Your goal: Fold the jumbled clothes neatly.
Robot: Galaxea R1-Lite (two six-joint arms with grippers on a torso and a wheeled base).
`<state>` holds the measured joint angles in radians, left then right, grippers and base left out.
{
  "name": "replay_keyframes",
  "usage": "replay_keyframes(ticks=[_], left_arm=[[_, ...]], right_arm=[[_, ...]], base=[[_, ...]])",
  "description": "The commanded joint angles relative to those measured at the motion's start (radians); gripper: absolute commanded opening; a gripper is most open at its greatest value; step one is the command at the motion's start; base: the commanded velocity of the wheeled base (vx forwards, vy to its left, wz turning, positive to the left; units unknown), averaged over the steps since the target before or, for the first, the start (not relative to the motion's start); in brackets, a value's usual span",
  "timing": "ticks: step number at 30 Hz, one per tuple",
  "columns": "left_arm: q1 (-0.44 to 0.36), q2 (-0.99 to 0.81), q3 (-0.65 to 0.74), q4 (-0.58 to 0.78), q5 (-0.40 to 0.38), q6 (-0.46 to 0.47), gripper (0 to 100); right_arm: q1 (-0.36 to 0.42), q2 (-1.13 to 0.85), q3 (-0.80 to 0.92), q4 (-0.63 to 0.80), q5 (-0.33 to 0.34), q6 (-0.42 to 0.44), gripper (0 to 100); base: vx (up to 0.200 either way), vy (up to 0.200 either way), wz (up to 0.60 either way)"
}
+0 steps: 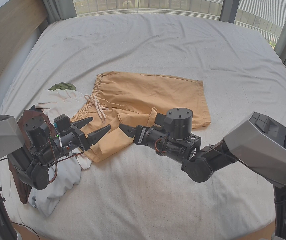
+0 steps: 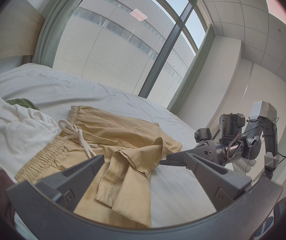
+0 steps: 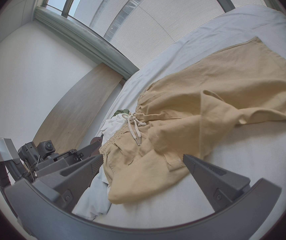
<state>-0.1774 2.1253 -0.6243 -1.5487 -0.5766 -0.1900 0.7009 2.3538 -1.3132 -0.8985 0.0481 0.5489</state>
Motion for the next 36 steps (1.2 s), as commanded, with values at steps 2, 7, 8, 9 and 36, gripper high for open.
replay_keyframes(ticks=[2, 7, 8, 9, 36], left_arm=[[0.001, 0.002, 0.0, -0.001, 0.0, -0.002, 100], [0.003, 0.001, -0.002, -0.001, 0.0, -0.002, 100], [0.003, -0.001, -0.002, -0.001, 0.0, -0.002, 100], [0.003, -0.001, -0.002, -0.001, 0.0, -0.002, 100], [0.012, -0.004, -0.006, -0.001, 0.0, -0.002, 100]], right_arm=[[0.003, -0.027, 0.029, 0.0, -0.004, 0.02, 100], [0.002, 0.027, 0.014, -0.002, -0.005, 0.037, 100], [-0.004, 0.033, 0.009, 0.0, -0.007, 0.037, 100], [-0.007, 0.041, 0.005, 0.0, -0.007, 0.037, 100], [-0.032, 0.113, -0.11, 0.007, -0.013, 0.025, 100]], base=[[0.0, 0.0, 0.0], [0.0, 0.0, 0.0], [0.0, 0.0, 0.0], [0.0, 0.0, 0.0], [0.0, 0.0, 0.0]])
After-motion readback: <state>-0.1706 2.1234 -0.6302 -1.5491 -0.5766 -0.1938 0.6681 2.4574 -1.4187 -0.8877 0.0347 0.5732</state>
